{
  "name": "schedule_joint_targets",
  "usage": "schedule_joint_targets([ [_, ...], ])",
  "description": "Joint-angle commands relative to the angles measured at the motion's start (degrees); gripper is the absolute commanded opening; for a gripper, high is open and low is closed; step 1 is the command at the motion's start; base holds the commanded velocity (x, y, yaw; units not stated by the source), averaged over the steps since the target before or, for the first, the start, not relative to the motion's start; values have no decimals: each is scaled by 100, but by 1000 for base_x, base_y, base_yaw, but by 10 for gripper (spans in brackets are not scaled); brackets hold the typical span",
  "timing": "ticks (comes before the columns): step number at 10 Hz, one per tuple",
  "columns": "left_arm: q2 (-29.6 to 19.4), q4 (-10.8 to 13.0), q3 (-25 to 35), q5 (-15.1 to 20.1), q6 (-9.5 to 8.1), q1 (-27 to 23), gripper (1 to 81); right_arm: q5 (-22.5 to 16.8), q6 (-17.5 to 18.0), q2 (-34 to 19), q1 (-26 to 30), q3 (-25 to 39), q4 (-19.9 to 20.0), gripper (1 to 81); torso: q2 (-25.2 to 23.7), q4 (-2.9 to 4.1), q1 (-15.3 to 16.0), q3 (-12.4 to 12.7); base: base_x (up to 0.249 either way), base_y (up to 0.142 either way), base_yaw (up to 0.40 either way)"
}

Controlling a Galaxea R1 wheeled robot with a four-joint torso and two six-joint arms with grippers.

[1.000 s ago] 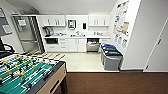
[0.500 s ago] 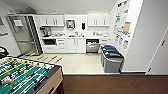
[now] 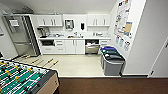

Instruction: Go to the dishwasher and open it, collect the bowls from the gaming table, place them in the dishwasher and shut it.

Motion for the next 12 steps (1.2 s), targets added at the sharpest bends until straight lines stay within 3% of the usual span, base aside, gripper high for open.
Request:
schedule_joint_targets([
  [1,-66,75,-26,225,49,-254,10,-339,-20,-118,200,44,-59,10,0,0,1,0,244,-80,0],
  [12,-75,75,-26,225,40,-254,10,-338,-20,-145,244,35,-50,10,2,0,1,0,244,-67,0],
])
